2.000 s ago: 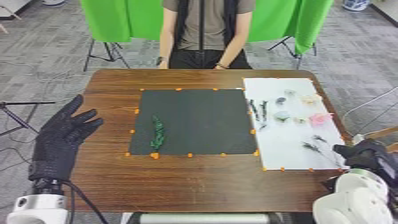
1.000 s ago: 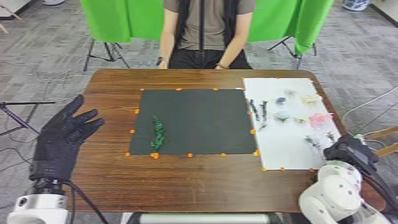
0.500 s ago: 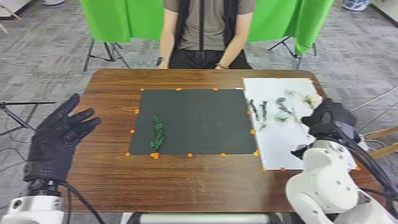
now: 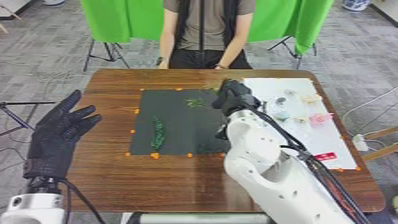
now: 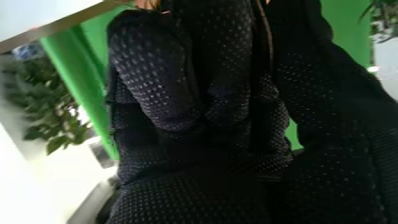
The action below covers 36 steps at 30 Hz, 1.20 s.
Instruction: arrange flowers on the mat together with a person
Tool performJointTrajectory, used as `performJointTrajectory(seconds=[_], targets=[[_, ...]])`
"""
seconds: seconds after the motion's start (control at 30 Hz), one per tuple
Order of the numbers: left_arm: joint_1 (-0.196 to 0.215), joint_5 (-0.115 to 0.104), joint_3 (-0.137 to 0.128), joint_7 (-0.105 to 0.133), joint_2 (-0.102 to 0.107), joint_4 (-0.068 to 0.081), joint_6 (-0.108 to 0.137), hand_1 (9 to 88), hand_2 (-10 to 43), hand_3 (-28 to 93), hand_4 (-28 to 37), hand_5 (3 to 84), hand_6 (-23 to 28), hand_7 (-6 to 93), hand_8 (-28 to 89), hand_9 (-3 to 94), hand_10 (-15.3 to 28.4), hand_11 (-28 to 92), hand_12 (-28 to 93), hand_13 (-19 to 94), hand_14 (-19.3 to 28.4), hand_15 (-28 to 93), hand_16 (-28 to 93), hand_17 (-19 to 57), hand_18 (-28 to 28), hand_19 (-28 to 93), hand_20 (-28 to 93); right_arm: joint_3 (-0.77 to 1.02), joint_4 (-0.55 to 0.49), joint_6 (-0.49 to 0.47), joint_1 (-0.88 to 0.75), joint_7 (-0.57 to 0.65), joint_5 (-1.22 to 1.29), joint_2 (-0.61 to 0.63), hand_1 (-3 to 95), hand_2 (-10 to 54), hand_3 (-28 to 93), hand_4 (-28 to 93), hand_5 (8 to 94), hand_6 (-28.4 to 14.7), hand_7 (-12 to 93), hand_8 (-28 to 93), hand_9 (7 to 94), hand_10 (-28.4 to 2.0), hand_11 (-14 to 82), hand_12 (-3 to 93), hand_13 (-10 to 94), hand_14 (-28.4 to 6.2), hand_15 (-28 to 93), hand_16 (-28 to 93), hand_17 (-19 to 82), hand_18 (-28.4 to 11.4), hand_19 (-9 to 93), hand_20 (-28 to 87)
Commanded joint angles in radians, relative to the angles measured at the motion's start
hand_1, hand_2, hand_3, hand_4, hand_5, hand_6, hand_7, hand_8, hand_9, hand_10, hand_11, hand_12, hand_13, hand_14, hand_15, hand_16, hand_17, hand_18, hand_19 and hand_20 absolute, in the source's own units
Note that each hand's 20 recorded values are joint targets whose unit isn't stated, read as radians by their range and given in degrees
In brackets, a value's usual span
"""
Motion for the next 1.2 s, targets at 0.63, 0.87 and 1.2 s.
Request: performJointTrajectory(seconds=[0.63, 0.87, 1.2], targets=[[-0.091, 0.02, 0.062, -0.041, 0.002, 0.032, -0.035, 22.8, 5.5, 78, -24.0, 33.5, 8.3, 5.3, -7, 30.2, 20.2, 23, 8, 22, 24.4, 49, -10, -4.9, 26.3, 62, -6, -0.135, 0.122, -0.253, 0.0, -0.037, -0.067, -0.132, 47.4, -9.3, 63, -25, 93.7, 1.4, 19, 2, 93.7, -10.8, 41.2, 18.7, 86, -9.3, 63, 20, 32, -22.3, 87, -1], [-0.105, 0.025, 0.07, -0.054, 0.003, 0.038, -0.041, 22.8, 5.2, 78, -23.6, 33.6, 8.5, 4.4, -6, 29.0, 20.4, 23, 7, 20, 23.7, 49, -10, -4.9, 25.3, 60, -3, -0.138, 0.123, -0.255, 0.002, -0.038, -0.062, -0.151, 43.8, -7.6, 63, -23, 93.6, 2.0, 20, -9, 93.7, -11.1, 42.5, 18.3, 86, -9.7, 65, 19, 32, -22.9, 88, -2], [-0.133, 0.024, 0.095, -0.052, 0.011, 0.05, -0.046, 23.0, 5.3, 78, -23.5, 33.8, 8.6, 4.3, -6, 30.0, 20.7, 24, 8, 21, 24.6, 50, -10, -4.8, 25.6, 60, 0, -0.166, 0.158, -0.228, 0.027, -0.018, -0.06, -0.146, 40.7, -7.0, 61, -23, 89.7, 1.4, 17, -13, 93.7, -10.7, 41.5, 18.6, 86, -9.5, 65, 19, 32, -23.3, 89, -4]])
